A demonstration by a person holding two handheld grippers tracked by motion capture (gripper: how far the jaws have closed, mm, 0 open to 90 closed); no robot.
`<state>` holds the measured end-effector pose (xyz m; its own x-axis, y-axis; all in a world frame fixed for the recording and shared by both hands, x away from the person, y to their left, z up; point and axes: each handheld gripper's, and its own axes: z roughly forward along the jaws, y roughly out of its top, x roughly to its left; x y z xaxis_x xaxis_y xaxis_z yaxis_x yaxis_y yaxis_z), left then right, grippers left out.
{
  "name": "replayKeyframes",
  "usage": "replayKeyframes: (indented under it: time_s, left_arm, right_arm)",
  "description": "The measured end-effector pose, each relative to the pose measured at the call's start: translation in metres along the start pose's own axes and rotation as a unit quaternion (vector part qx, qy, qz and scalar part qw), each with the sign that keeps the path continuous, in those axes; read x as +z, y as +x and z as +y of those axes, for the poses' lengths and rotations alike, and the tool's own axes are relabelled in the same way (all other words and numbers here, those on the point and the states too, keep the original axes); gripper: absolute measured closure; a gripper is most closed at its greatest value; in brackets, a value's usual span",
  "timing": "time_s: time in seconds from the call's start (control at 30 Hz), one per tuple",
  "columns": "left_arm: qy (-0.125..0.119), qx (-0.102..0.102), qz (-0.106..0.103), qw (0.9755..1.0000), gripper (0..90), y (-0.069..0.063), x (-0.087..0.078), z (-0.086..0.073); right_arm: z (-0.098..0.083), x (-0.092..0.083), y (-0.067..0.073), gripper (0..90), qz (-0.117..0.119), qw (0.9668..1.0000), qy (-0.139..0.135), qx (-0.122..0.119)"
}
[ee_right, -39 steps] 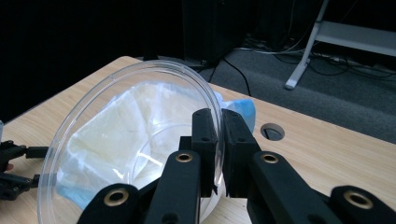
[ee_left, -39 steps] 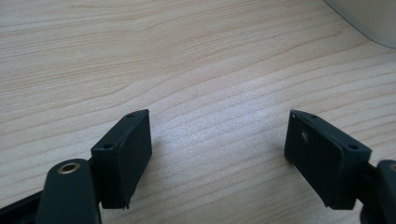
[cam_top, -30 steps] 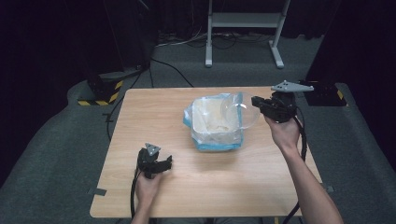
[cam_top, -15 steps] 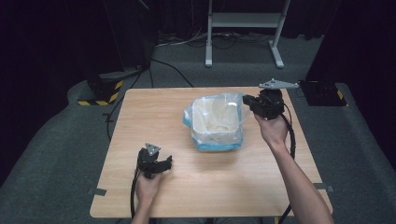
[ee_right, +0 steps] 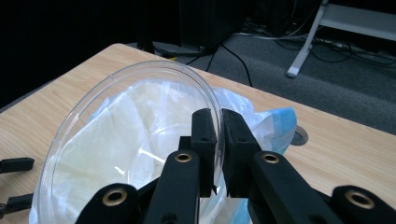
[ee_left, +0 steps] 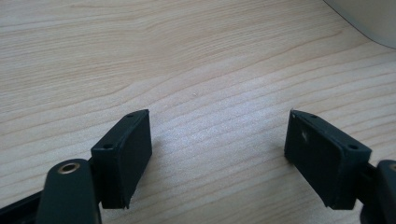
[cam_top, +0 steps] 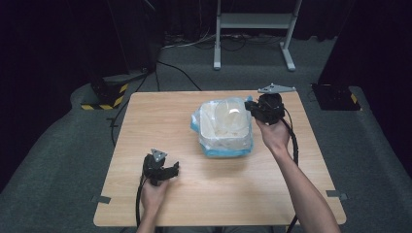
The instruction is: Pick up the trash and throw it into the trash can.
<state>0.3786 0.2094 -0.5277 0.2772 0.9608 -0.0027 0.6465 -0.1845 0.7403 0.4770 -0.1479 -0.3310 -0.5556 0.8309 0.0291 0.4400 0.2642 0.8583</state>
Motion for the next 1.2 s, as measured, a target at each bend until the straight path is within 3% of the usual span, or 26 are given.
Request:
replayKeyframes:
  time_s: [0.67, 1.2]
  left_arm:
    - [0.000, 0.000, 0.001, 1.0000, 22.9, 0.000, 0.000, 0.000]
    - [0.000, 0.000, 0.001, 1.0000, 22.9, 0.000, 0.000, 0.000]
  right_arm:
    - [-0.001, 0.009, 0.005, 78.3, 0.002, 0.9999, 0.011, -0.004]
    - [-0.011, -0.011, 0.000, 62.8, 0.015, 0.9997, -0.021, 0.003]
